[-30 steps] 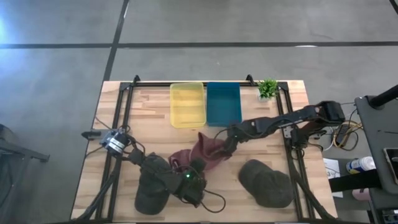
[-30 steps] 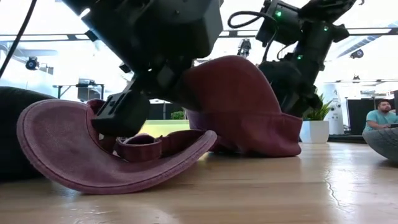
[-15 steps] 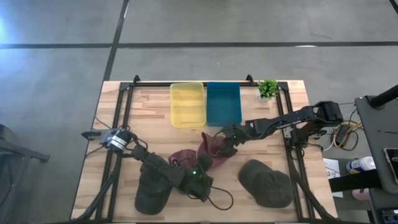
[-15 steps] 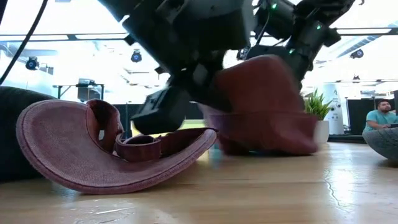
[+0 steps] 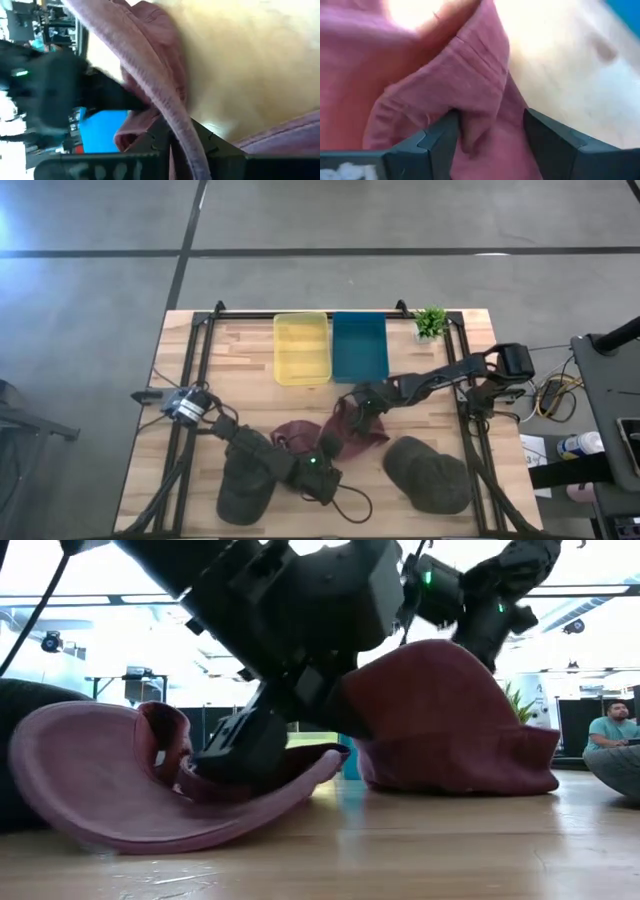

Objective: Sort caps
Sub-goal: Put the left red cap into the blue bin

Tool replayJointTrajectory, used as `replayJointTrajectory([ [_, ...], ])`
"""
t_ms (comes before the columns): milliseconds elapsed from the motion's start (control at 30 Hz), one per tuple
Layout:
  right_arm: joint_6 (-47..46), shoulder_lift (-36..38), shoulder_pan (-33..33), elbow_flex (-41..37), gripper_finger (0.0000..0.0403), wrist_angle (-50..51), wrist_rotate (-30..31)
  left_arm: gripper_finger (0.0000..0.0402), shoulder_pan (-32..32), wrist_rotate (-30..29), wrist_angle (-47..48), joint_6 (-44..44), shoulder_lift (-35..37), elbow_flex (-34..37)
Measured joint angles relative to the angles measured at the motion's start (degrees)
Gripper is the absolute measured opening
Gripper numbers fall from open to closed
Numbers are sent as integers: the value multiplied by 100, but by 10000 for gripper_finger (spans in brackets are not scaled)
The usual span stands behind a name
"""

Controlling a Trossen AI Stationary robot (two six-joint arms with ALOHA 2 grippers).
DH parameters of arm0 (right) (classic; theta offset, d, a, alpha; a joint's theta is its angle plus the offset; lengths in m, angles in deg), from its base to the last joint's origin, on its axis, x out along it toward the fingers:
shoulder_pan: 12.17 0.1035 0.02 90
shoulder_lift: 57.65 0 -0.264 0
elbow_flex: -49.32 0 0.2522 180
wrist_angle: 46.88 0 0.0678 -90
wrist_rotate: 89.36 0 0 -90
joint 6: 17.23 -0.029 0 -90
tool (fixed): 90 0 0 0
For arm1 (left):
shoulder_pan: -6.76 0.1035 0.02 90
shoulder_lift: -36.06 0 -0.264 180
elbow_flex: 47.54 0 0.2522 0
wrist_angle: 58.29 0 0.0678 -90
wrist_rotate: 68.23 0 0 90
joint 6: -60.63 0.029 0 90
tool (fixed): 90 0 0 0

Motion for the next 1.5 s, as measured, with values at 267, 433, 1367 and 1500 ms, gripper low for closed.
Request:
replayJointTrajectory([
  [267,635,139,-47,360,219,21,39,30,-12,121,-114,39,0,28],
  [433,1002,398,23,464,219,674,49,30,-16,-287,-54,44,18,27],
  [1367,314,659,607,-345,219,491,-2,48,-120,-962,12,-1169,54,-89],
  [1500,317,661,596,-346,219,498,-74,67,-85,-1110,-12,-1799,55,-103],
])
